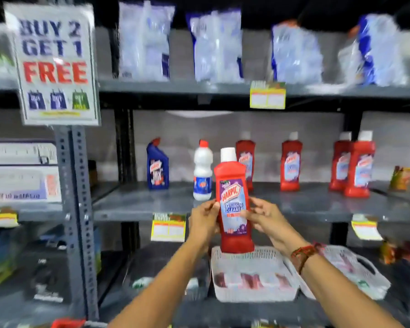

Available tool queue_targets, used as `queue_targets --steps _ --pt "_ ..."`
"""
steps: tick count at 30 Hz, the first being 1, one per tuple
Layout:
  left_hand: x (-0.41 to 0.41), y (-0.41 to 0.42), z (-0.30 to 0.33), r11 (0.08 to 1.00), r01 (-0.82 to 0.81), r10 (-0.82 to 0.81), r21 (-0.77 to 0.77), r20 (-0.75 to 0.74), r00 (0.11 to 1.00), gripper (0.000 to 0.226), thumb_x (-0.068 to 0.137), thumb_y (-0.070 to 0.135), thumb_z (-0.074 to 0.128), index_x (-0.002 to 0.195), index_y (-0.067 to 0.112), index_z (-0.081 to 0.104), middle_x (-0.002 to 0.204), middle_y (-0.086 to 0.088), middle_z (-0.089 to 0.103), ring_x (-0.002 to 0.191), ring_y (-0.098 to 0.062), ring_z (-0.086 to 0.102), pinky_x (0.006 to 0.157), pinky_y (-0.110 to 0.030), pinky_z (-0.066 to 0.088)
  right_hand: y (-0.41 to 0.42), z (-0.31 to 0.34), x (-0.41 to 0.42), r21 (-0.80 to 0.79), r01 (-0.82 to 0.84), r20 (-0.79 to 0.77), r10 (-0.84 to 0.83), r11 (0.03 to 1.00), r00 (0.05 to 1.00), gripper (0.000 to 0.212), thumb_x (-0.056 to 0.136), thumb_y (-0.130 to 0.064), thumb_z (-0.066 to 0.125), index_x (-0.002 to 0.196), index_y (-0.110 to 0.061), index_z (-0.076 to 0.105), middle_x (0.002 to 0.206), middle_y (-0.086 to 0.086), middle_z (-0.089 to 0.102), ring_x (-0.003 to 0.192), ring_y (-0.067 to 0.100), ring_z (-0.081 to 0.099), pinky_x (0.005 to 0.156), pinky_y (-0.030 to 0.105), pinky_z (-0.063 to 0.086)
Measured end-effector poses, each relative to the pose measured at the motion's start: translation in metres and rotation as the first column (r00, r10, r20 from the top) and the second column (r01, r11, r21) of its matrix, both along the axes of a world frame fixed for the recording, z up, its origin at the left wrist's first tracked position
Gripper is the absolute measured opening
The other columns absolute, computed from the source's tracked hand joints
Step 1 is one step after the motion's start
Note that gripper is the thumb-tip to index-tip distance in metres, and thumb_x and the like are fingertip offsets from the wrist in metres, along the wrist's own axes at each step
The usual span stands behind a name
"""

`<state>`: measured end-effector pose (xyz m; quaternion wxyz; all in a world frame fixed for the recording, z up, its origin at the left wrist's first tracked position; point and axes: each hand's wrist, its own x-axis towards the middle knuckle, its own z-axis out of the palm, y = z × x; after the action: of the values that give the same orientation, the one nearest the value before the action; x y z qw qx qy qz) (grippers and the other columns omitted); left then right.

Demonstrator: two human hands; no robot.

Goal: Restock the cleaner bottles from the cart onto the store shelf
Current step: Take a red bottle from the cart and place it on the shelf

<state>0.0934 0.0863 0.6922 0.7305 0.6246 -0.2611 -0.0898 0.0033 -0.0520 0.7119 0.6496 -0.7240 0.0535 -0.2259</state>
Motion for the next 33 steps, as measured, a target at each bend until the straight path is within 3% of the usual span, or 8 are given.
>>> queue_targets --steps 5,9,13,17,21,26,30,33 --pt "0.002 -0.004 0.105 0.997 0.072 -0.067 -0.022 0.177 0.982 0.022 0.096 0.017 0.049 0.084 0.023 0.066 0.056 0.014 0.071 0.053 -0.002 0.066 0.049 -0.020 0.053 0.000 0.091 -0.001 0.010 0.029 0.186 -0.030 1.000 0.982 0.034 0.082 0.000 0.064 0.113 -0.015 0.061 0.082 -0.010 0.076 0.075 0.005 0.071 0.077 0.027 0.056" --pt "-0.009 -0.001 0.156 0.997 0.076 -0.064 -0.034 0.266 0.962 0.019 0.095 0.020 0.051 0.095 0.019 0.070 0.083 -0.002 0.074 0.074 -0.018 0.066 0.069 -0.032 0.055 0.002 0.137 -0.017 -0.028 0.042 0.268 -0.033 0.999 0.963 0.030 0.082 -0.003 0.065 0.109 -0.017 0.063 0.095 0.000 0.075 0.085 0.013 0.071 0.083 0.030 0.055" --pt "-0.019 0.003 0.184 0.990 0.133 -0.117 -0.035 0.297 0.948 0.023 0.094 0.023 0.054 0.110 0.015 0.068 0.100 -0.012 0.073 0.081 -0.020 0.065 0.061 -0.024 0.057 0.001 0.159 -0.036 -0.045 0.062 0.295 -0.046 0.997 0.954 0.035 0.079 -0.009 0.070 0.114 -0.012 0.064 0.106 0.007 0.074 0.100 0.022 0.070 0.091 0.039 0.054" --pt "-0.023 0.000 0.189 0.988 0.154 -0.140 -0.018 0.316 0.938 0.022 0.093 0.023 0.055 0.109 0.016 0.068 0.103 -0.013 0.073 0.080 -0.019 0.065 0.054 -0.018 0.056 -0.004 0.163 -0.044 -0.078 0.073 0.297 -0.047 0.994 0.954 0.032 0.080 -0.011 0.069 0.112 -0.014 0.065 0.104 0.006 0.076 0.094 0.018 0.071 0.083 0.032 0.056" --pt "-0.022 -0.014 0.180 0.986 0.165 -0.150 -0.026 0.303 0.941 0.016 0.094 0.024 0.054 0.102 0.020 0.067 0.088 -0.001 0.072 0.073 -0.013 0.067 0.054 -0.018 0.057 -0.019 0.156 -0.042 -0.085 0.086 0.284 -0.059 0.993 0.957 0.034 0.080 -0.011 0.069 0.114 -0.014 0.064 0.102 0.005 0.076 0.087 0.013 0.073 0.073 0.027 0.056" --pt "-0.019 -0.049 0.159 0.988 0.136 -0.110 -0.068 0.294 0.949 0.014 0.093 0.021 0.055 0.099 0.024 0.067 0.092 0.004 0.075 0.080 -0.009 0.071 0.060 -0.020 0.056 -0.054 0.141 -0.037 -0.081 0.088 0.290 -0.061 0.993 0.955 0.043 0.080 -0.007 0.069 0.122 -0.012 0.060 0.111 0.010 0.073 0.100 0.020 0.070 0.083 0.032 0.057" --pt "-0.020 -0.096 0.140 0.989 0.119 -0.090 -0.085 0.290 0.953 0.023 0.094 0.018 0.054 0.113 0.018 0.066 0.104 -0.002 0.074 0.095 -0.015 0.070 0.071 -0.029 0.057 -0.098 0.127 -0.037 -0.076 0.116 0.303 -0.088 0.990 0.949 0.047 0.080 0.002 0.066 0.124 -0.011 0.058 0.112 0.014 0.071 0.097 0.017 0.071 0.077 0.023 0.059" --pt "-0.019 -0.151 0.127 0.990 0.114 -0.087 -0.078 0.289 0.953 0.025 0.094 0.015 0.052 0.115 0.014 0.065 0.104 -0.002 0.074 0.090 -0.014 0.070 0.072 -0.028 0.058 -0.147 0.114 -0.036 -0.071 0.141 0.295 -0.114 0.987 0.949 0.048 0.079 0.000 0.068 0.124 -0.012 0.058 0.112 0.012 0.071 0.103 0.021 0.069 0.087 0.032 0.055"
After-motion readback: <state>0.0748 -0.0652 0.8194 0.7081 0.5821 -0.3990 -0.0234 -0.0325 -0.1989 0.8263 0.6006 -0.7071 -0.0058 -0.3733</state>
